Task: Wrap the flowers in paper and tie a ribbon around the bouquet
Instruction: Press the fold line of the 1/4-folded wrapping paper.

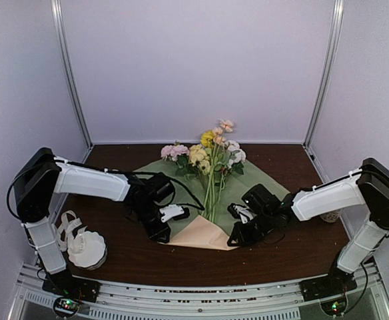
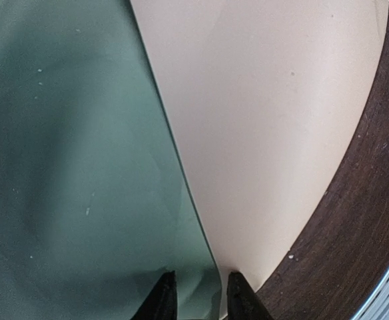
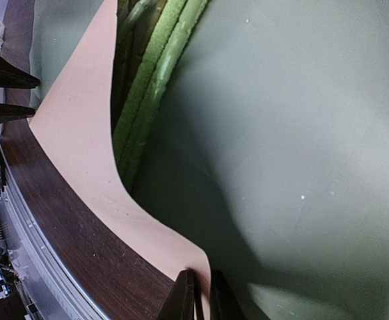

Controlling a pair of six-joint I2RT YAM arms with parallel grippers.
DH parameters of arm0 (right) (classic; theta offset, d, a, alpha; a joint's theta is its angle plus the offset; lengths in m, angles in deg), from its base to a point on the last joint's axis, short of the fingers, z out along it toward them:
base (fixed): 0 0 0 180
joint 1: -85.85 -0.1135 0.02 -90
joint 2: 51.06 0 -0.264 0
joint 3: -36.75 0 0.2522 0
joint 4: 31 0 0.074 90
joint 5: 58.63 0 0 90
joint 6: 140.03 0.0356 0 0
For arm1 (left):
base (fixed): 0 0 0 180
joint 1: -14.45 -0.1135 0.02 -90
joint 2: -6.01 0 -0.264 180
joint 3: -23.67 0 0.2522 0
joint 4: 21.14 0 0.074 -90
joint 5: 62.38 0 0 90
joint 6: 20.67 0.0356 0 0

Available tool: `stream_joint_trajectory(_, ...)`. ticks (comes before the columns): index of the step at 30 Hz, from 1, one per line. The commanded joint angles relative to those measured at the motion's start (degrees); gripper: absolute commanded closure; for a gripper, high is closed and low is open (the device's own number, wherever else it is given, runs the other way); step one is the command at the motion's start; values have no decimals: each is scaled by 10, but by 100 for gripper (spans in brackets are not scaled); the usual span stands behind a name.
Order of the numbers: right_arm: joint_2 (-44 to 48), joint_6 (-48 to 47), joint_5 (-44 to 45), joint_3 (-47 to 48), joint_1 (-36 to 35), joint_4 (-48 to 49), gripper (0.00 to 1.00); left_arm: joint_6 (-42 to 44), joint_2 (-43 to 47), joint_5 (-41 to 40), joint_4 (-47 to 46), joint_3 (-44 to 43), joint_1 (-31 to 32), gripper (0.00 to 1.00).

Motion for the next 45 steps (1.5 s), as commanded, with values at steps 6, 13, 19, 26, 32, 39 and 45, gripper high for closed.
stream_joint_trajectory(6,8,8,27,6,2,-41,98,-9,-32,-34,25,3,9,71)
stream_joint_trajectory(13,7,4,26,19,2,-60,100,-7,-34,-26,22,2,9,71)
stream_joint_trajectory(19,0,-2,21,30,2,-70,100,-6,-9,-44,8,6,9,68)
stream_joint_trajectory(26,-9,0,19,36,2,-70,100,1,43,-47,-10,2,9,67)
stream_joint_trajectory(32,-12,5,19,41,2,-70,100,33,104,-6,-62,28,41,65)
stream_joint_trajectory(39,-11,2,15,38,2,-79,100,47,73,-5,-59,26,77,64)
stream_joint_trajectory(45,-12,-21,16,43,2,-96,100,28,2,-71,-25,12,67,65)
